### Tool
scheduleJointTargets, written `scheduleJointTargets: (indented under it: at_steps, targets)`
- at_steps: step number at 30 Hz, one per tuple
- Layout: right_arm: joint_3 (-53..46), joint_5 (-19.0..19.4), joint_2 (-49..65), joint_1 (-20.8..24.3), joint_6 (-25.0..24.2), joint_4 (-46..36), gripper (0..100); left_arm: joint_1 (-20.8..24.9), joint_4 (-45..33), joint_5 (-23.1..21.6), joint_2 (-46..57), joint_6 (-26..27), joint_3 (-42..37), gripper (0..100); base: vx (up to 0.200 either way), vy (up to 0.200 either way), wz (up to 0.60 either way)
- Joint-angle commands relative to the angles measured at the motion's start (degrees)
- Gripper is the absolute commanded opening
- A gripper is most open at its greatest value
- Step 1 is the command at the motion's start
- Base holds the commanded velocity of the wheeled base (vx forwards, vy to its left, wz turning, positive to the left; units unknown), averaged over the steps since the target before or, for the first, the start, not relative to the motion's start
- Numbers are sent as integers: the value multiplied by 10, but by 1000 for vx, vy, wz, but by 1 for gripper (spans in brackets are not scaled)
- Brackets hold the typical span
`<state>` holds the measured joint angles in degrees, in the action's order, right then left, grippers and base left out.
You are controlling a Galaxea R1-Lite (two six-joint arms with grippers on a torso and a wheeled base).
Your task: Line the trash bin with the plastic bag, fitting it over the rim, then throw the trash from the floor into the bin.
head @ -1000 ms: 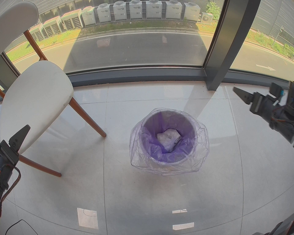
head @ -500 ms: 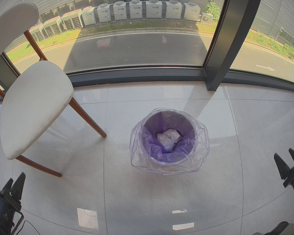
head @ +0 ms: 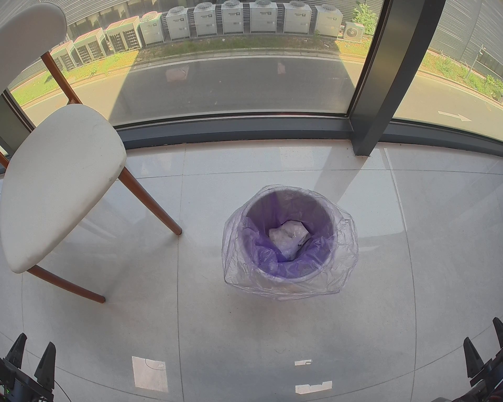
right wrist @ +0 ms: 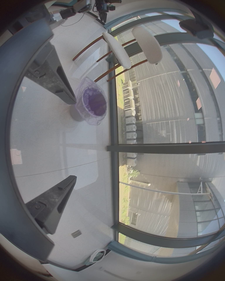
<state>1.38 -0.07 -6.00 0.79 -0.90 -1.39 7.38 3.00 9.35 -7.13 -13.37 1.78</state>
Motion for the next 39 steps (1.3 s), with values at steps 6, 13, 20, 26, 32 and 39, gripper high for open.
scheduleJointTargets:
  at_steps: [6, 13, 20, 26, 32, 39]
  targets:
    - [-10, 12, 56, -10, 13, 5, 100, 0, -12, -102, 31, 83, -9, 100, 0, 0, 0]
    - [-10, 2, 57, -9, 9, 4, 100, 0, -36, -197, 31, 146, -1, 100, 0, 0, 0]
    - [-11, 1, 57, -9, 8, 8, 100, -2, -26, -103, 33, 128, -7, 100, 0, 0, 0]
    - [-12, -2, 57, -9, 8, 12, 100, -22, -27, -67, 32, 122, -18, 100, 0, 0, 0]
    - [-11, -3, 57, -10, 9, 7, 100, -23, -26, -66, 31, 121, -18, 100, 0, 0, 0]
    - [-12, -4, 56, -11, 9, 12, 100, -74, -27, -68, 71, 122, -18, 100, 0, 0, 0]
